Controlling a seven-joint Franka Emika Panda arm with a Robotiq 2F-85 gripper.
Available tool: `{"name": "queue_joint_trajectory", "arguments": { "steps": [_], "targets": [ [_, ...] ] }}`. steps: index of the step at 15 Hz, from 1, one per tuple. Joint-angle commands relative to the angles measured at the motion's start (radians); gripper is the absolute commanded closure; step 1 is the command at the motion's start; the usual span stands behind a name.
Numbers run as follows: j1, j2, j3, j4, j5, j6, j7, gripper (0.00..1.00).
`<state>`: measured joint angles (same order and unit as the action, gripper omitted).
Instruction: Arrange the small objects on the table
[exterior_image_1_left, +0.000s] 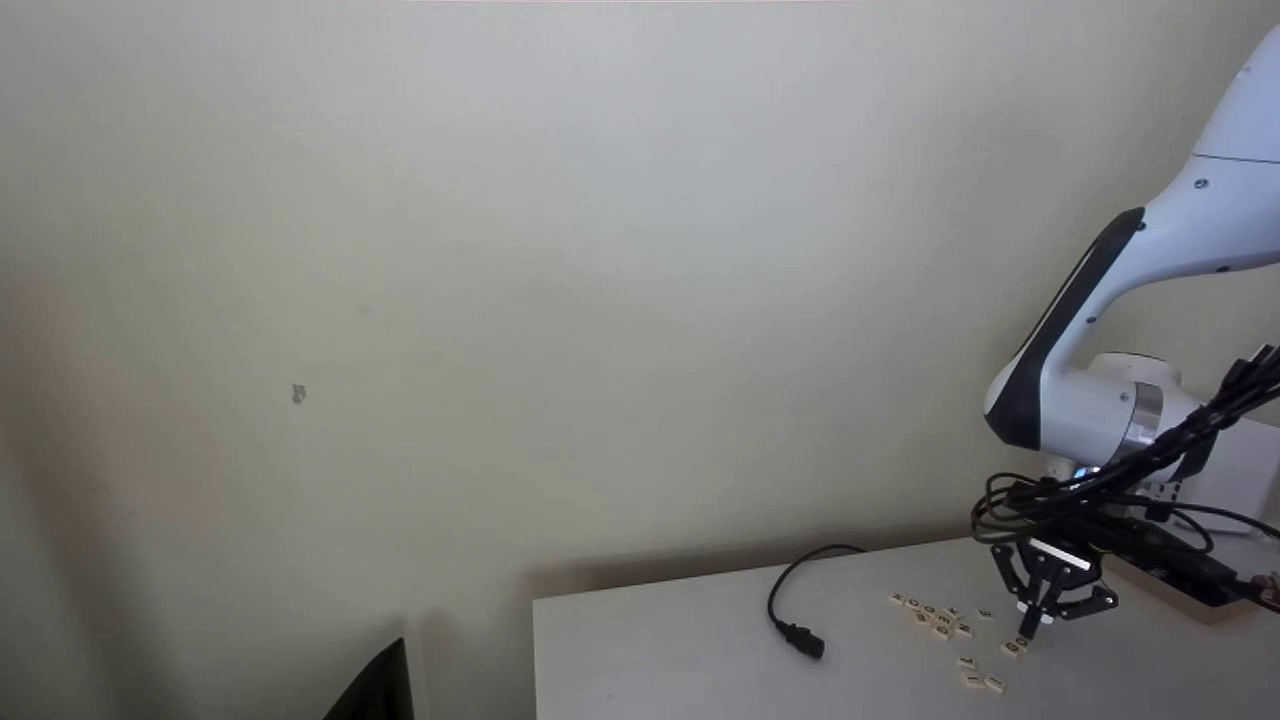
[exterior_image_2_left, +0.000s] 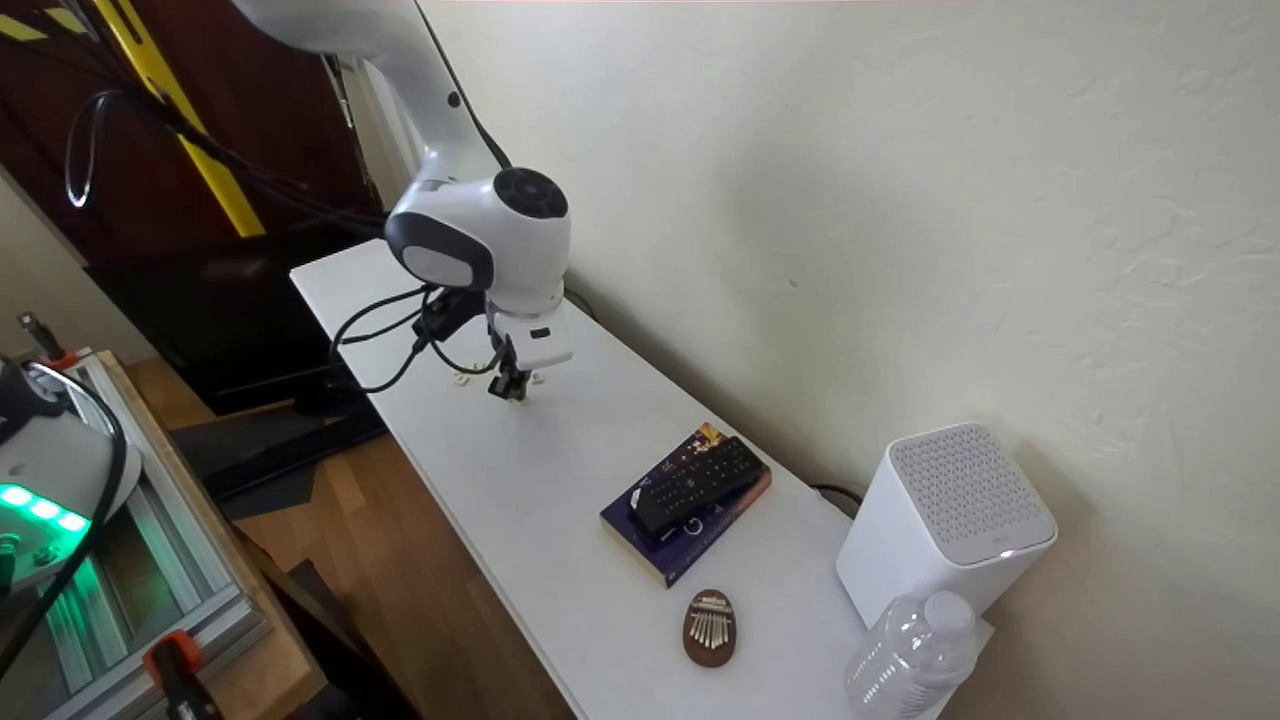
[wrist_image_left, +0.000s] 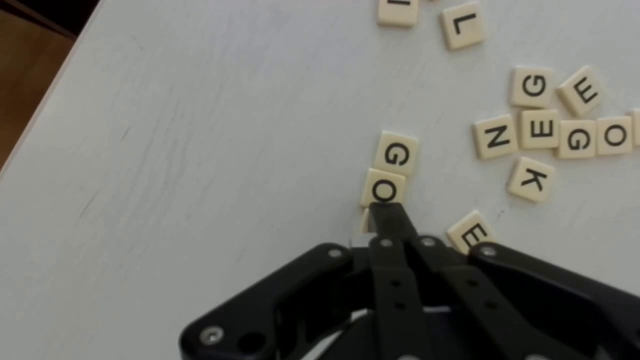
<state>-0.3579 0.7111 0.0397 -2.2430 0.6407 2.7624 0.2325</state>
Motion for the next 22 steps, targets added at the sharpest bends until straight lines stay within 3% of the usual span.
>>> {"name": "queue_joint_trajectory", "arguments": {
  "steps": [1,8,12,15,18,22],
  "targets": [
    [0.005,-0.025,0.008,-0.013,0.049,0.003,-0.019,1.00],
    [0.013,-0.099,0.022,-0.052,0.102,0.022,-0.064,1.00],
    [0.059,-0.116,-0.003,-0.049,0.055,0.024,-0.102,1.00],
    [0.122,-0.108,-0.048,-0.039,-0.020,0.023,-0.105,1.00],
    [0.196,-0.096,-0.109,-0.032,-0.166,0.029,-0.088,1.00],
    [0.246,-0.083,-0.151,-0.022,-0.319,0.049,-0.092,1.00]
  ]
}}
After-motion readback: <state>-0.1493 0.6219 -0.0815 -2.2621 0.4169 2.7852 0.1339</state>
